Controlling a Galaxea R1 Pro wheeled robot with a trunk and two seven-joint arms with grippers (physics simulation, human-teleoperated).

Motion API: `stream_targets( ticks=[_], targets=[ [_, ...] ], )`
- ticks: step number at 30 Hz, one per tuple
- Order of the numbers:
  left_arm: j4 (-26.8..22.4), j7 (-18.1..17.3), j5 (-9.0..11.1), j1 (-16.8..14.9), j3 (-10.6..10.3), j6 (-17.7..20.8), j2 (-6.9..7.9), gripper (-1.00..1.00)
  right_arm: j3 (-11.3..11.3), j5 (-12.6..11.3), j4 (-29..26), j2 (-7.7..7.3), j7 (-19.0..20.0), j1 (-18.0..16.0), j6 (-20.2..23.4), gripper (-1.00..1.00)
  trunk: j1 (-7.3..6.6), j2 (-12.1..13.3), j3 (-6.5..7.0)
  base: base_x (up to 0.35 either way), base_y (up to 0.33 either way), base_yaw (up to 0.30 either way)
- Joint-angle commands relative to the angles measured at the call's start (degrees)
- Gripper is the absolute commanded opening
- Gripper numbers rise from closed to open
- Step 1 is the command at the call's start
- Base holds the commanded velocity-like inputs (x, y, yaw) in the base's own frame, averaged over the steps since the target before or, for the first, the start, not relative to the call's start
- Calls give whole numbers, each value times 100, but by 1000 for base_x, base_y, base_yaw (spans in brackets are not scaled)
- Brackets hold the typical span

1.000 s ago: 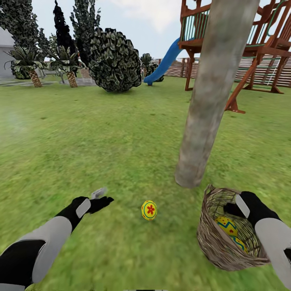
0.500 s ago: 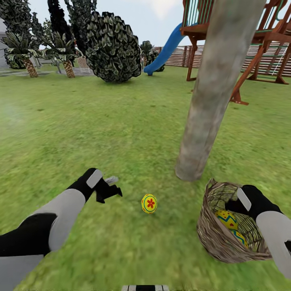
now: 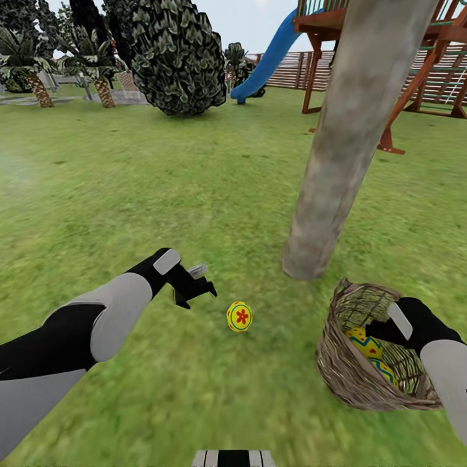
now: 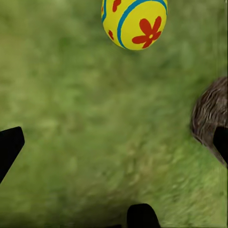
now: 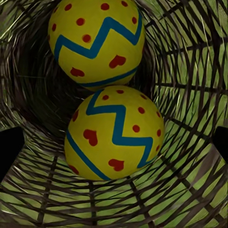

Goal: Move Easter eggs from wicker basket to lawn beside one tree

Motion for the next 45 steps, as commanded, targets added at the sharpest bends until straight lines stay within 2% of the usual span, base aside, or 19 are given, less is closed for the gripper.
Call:
stream_targets(
  ticks=[1, 2, 4, 7, 9, 16, 26, 45],
  targets=[
    [-6, -141, 16, -2, 19, 18, -8, 100, -13, -57, -6, -2, -43, 0, 9, 100, 1, -4, -27, 0, 0, 0],
    [-5, -273, 13, -2, 17, 17, -10, 100, -13, -58, -5, -4, -41, 1, 6, 100, 3, -5, -50, 0, 0, 0],
    [-4, -887, -17, -3, -4, 11, -14, 100, -13, -60, -7, -16, -35, 3, 0, 100, 9, -8, -94, 0, 0, 0],
    [-3, -1533, -50, -3, -40, -84, -16, 100, -13, -58, -12, -30, -32, 4, -3, 100, 16, -12, -160, 0, 0, 0],
    [-3, -1797, -113, -3, -62, -255, -17, 100, -13, -57, -21, -31, -31, 4, -23, 100, 22, -14, -205, 0, 0, 0],
    [-2, -1915, -221, -3, -73, -418, -3, 100, -16, -59, -39, -30, -31, 4, -71, 100, 40, -24, -360, 0, 0, 0],
    [-11, -1922, -230, -2, -84, -432, 36, 100, -13, -61, -52, -29, -31, 4, -75, 100, 65, -37, -581, 0, 0, 0],
    [-11, -1914, -248, -3, -96, -441, 96, 100, -13, -61, -70, -37, 92, 4, -75, 100, 65, -37, -581, 0, 0, 0]
  ],
)
